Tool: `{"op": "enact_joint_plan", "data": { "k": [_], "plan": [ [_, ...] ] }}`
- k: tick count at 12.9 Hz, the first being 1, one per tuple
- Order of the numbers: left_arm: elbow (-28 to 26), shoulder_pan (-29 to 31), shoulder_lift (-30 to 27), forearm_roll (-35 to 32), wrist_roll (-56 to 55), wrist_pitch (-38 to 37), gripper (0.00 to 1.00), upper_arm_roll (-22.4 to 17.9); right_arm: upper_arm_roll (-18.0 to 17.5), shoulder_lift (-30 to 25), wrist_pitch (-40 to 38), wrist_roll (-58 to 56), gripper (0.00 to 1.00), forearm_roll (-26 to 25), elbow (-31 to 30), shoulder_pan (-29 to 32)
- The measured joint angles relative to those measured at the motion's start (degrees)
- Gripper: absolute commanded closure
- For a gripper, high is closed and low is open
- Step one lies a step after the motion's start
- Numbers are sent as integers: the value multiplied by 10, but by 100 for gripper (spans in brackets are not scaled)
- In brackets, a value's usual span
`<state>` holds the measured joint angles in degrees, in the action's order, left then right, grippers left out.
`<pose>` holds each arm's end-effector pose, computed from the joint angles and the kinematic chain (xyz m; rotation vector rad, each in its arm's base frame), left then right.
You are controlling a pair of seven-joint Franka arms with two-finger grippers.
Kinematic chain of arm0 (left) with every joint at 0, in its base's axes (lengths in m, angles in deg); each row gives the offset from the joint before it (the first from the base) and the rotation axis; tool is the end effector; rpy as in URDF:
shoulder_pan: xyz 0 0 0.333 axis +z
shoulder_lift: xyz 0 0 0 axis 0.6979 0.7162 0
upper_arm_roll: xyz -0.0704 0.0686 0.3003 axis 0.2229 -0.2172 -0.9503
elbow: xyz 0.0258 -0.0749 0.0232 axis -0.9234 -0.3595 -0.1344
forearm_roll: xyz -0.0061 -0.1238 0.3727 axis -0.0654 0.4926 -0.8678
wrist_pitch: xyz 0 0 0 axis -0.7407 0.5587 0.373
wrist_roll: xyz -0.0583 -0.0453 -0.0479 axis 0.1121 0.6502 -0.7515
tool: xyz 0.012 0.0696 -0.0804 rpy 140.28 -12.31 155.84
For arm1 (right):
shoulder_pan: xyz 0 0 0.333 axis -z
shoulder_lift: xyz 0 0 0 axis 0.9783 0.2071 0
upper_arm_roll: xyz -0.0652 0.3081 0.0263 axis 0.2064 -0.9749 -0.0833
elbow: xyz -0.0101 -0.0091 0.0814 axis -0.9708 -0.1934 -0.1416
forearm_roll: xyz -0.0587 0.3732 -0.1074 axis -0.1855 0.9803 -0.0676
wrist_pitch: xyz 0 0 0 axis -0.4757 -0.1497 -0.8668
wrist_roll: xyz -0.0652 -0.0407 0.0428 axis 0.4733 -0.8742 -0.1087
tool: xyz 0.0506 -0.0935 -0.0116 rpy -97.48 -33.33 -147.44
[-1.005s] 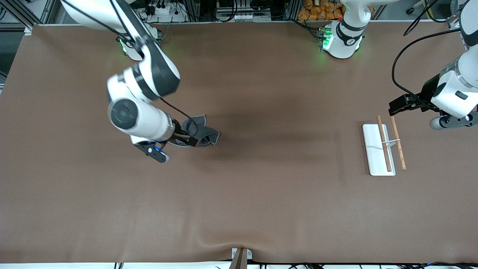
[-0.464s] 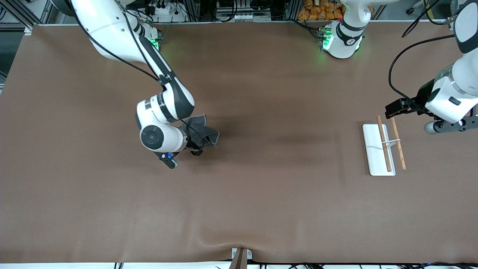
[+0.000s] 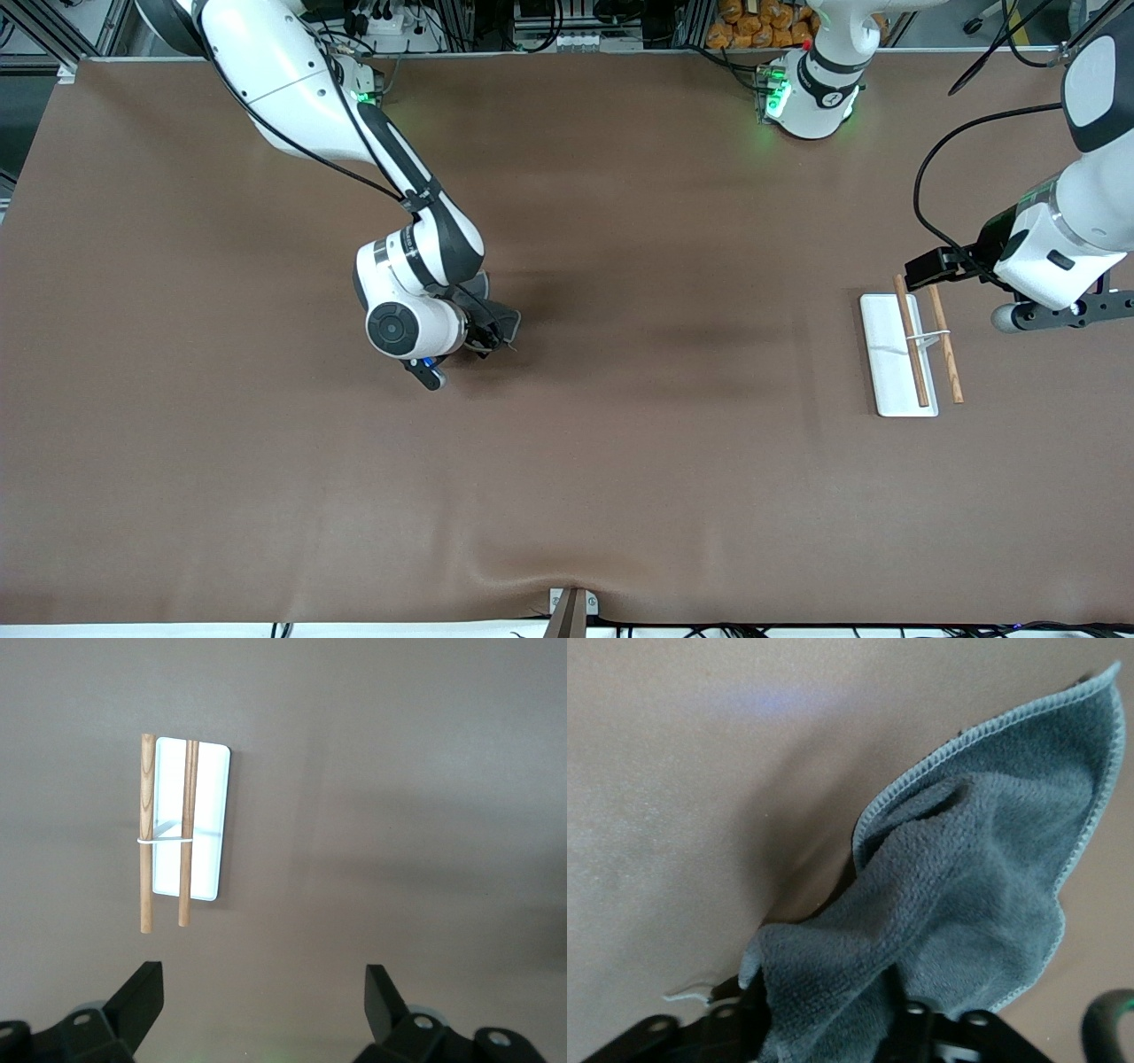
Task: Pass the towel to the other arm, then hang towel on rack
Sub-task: 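Lift the towel with the right gripper while the left gripper approaches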
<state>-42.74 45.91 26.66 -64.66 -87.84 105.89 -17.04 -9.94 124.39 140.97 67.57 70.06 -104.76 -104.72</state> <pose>0.5921 -0.0651 0.5566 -3.1307 -0.1786 0.1605 0.5678 0.3221 0.1879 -2.8361 1.2124 0.5741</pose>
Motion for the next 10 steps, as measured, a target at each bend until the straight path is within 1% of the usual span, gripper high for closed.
{"op": "enact_joint_plan", "data": {
  "k": [3,4,5,7,8,10],
  "plan": [
    [0,0,0,0,0,0,0,0,4,-5,-11,3,100,12,6,11],
    [0,0,0,0,0,0,0,0,4,-12,-32,3,100,22,15,20],
    [0,0,0,0,0,0,0,0,4,-22,-65,5,100,44,33,31],
    [0,0,0,0,0,0,0,1,5,-41,-141,26,100,96,93,45],
    [1,0,0,0,0,0,0,2,5,-48,-163,52,100,113,125,46],
    [2,0,0,0,0,0,0,6,-2,-56,-177,126,100,137,180,41]
  ]
}}
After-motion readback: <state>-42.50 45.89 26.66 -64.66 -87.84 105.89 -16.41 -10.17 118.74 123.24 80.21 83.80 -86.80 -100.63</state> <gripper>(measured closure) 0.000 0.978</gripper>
